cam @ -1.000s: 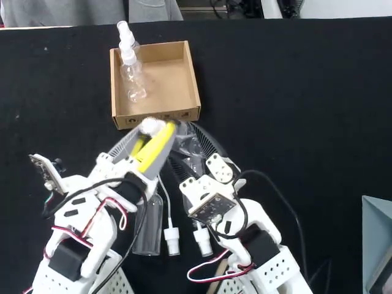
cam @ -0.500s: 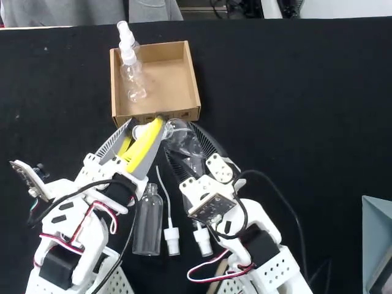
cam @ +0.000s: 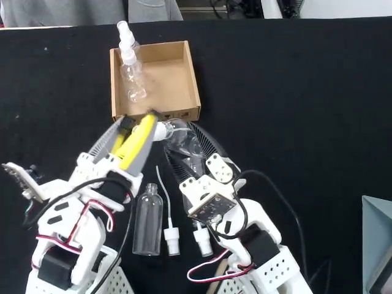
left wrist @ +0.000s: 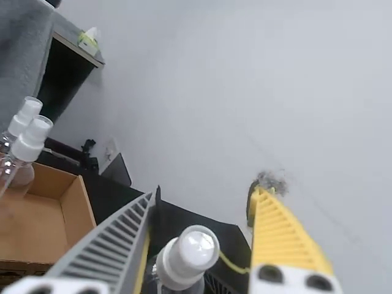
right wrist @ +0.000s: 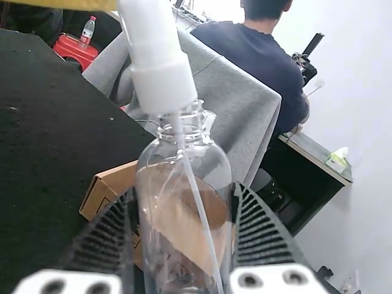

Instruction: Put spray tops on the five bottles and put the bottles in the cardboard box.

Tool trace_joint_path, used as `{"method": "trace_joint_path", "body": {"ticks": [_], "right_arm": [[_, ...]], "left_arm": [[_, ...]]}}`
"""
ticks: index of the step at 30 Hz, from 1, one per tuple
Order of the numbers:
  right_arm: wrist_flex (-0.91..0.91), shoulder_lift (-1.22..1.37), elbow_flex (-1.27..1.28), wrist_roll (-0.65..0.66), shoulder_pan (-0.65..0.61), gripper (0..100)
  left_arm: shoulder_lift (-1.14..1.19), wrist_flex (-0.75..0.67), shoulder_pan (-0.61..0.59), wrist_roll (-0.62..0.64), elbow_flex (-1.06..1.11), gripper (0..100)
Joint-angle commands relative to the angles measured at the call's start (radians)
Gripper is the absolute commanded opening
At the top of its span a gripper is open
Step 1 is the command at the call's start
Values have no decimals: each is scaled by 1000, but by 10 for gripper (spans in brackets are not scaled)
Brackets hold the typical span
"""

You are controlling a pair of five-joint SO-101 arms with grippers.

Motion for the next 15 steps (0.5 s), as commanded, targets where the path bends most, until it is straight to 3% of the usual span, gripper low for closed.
{"method": "trace_joint_path", "body": {"ticks": [1, 15], "right_arm": [[-6, -41, -1, 3, -20, 53], [-3, -45, -1, 3, -37, 53]], "left_arm": [[-6, -3, -70, -5, -62, 220], [-5, -5, -96, -5, 13, 220]]}}
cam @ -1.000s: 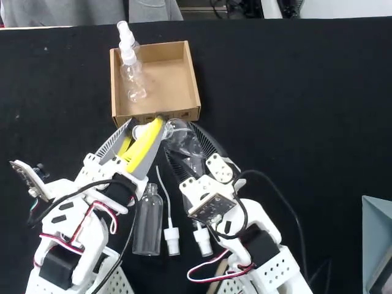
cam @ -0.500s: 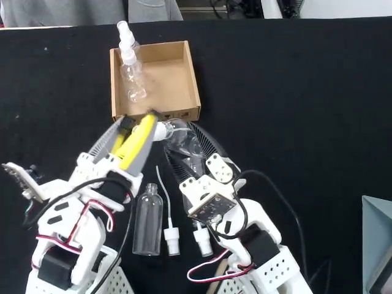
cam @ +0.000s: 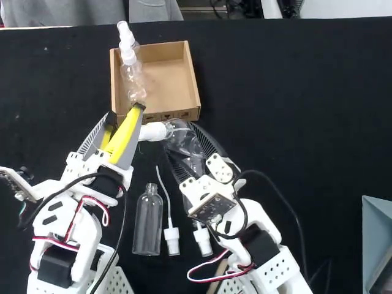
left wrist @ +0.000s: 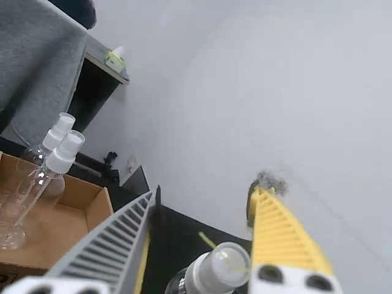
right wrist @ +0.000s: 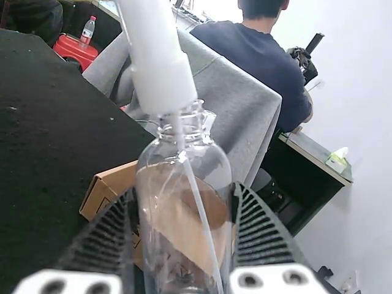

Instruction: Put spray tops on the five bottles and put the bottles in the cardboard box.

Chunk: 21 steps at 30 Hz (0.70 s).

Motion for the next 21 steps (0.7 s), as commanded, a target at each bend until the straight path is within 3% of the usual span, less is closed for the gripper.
{"method": "trace_joint_path", "body": {"ticks": [1, 7, 14, 21], "right_arm": [[0, -45, -1, 3, -44, 53], [3, -45, -1, 3, -75, 53], [18, -45, -1, 3, -81, 53], [25, -36, -1, 3, -126, 53]], "left_arm": [[-3, -5, -2, -5, 5, 220], [0, -14, -2, -5, 30, 220], [2, -138, -1, -5, 131, 220], [2, -140, -1, 23, 125, 220]]}}
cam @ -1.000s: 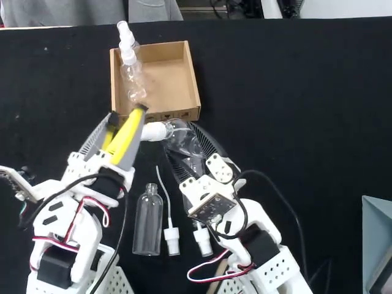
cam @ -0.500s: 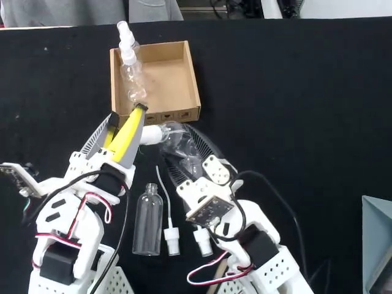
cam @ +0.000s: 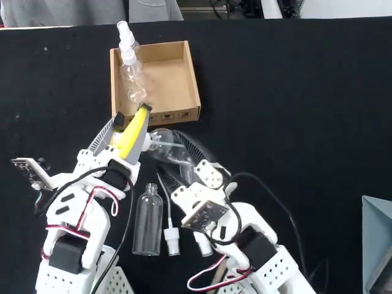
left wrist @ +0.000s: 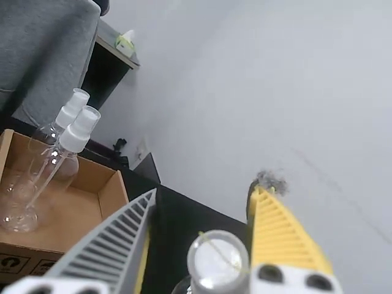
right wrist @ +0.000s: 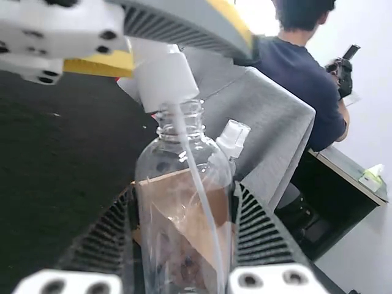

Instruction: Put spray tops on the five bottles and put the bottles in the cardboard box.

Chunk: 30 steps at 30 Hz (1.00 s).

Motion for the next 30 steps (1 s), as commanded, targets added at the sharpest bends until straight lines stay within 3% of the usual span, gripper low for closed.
{"method": "trace_joint_path", "body": {"ticks": [1, 10, 21, 30], "right_arm": [[3, -36, -1, 3, -20, 53], [3, -35, 1, 3, -18, 53], [3, -35, 1, 5, -18, 53], [-6, -35, 1, 3, -17, 53]], "left_arm": [[-9, -21, -2, 37, -41, 220], [-9, -18, 145, 44, -81, 220], [-9, -17, 140, 43, -140, 220], [-12, -17, 18, 48, -170, 220]]}}
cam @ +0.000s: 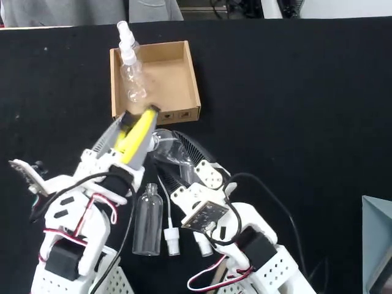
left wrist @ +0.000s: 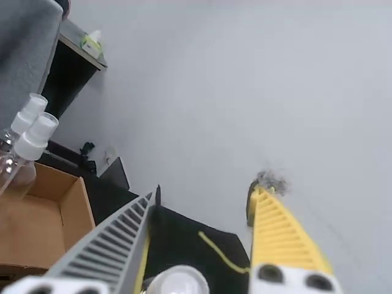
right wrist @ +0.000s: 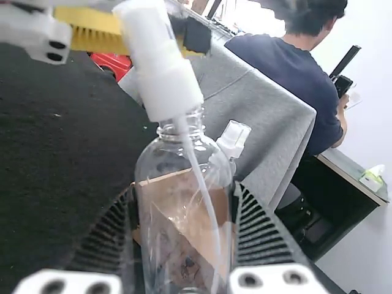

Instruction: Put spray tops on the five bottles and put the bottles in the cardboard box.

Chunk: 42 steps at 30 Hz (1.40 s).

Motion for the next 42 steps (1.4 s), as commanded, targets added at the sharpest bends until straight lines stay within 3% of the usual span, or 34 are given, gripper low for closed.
{"method": "trace_joint_path", "body": {"ticks": [1, 9, 14, 22, 25, 32, 42], "right_arm": [[-6, -38, 1, 3, -17, 53], [-6, -44, 1, 2, -17, 56], [-17, -45, 1, -69, -17, 57], [-35, -44, 1, -81, -17, 57], [-41, -45, 1, -83, -18, 57], [-109, -45, 1, -255, -18, 57], [-114, -45, 1, -261, -20, 57]], "left_arm": [[-12, -17, -62, 14, -97, 220], [-12, -17, -145, 17, -119, 220], [-14, -17, -211, 18, -114, 220], [-14, -17, -354, 115, -113, 220], [-12, -17, -360, 117, -101, 220], [-12, -23, -355, 112, -33, 220], [-9, -20, -354, 110, -2, 220]]}}
